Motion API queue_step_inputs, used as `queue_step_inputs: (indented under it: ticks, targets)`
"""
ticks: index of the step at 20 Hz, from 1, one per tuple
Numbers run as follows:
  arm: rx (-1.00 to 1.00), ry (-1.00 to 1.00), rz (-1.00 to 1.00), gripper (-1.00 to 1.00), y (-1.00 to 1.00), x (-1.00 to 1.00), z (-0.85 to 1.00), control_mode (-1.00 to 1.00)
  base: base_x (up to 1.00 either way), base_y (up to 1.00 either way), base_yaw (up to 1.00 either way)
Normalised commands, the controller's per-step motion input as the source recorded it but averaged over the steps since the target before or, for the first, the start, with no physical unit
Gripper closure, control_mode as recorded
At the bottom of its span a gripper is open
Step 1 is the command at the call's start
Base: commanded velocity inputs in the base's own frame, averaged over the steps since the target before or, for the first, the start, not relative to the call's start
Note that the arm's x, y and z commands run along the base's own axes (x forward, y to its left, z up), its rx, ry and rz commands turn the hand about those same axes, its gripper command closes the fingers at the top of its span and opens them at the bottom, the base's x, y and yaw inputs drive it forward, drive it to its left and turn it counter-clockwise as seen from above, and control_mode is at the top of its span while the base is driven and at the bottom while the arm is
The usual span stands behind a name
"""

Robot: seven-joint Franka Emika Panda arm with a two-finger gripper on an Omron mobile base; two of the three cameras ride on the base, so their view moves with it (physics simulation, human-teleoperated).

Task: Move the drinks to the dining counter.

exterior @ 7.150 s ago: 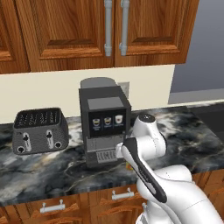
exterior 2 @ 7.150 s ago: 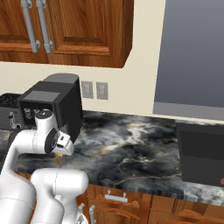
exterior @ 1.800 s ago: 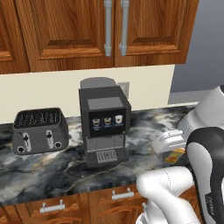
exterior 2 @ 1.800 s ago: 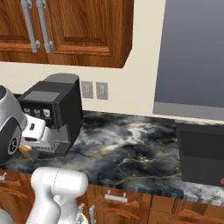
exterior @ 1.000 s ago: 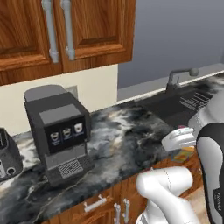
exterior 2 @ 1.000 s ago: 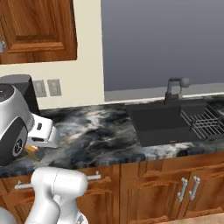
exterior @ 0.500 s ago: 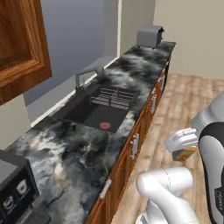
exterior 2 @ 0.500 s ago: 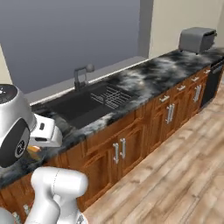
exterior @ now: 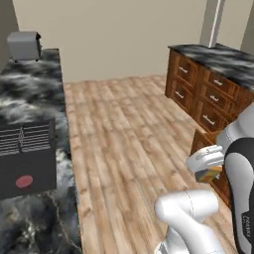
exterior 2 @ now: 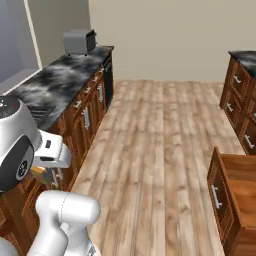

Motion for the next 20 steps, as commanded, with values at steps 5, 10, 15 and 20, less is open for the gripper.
queue_step_inputs:
  ticks: [5, 10, 15, 20]
  targets:
    - [0.0, 0.0, 0.0, 1.0, 0.0, 0.0, 0.0, 1.0, 0.21, -0.27, -0.83]
    - [0.0, 0.0, 0.0, 1.0, 0.0, 0.0, 0.0, 1.0, 1.0, 0.36, -0.46]
    - [0.0, 0.0, 0.0, 1.0, 0.0, 0.0, 0.0, 1.0, 1.0, 0.93, -0.35]
    - [0.0, 0.0, 0.0, 1.0, 0.0, 0.0, 0.0, 1.0, 1.0, 0.36, -0.17]
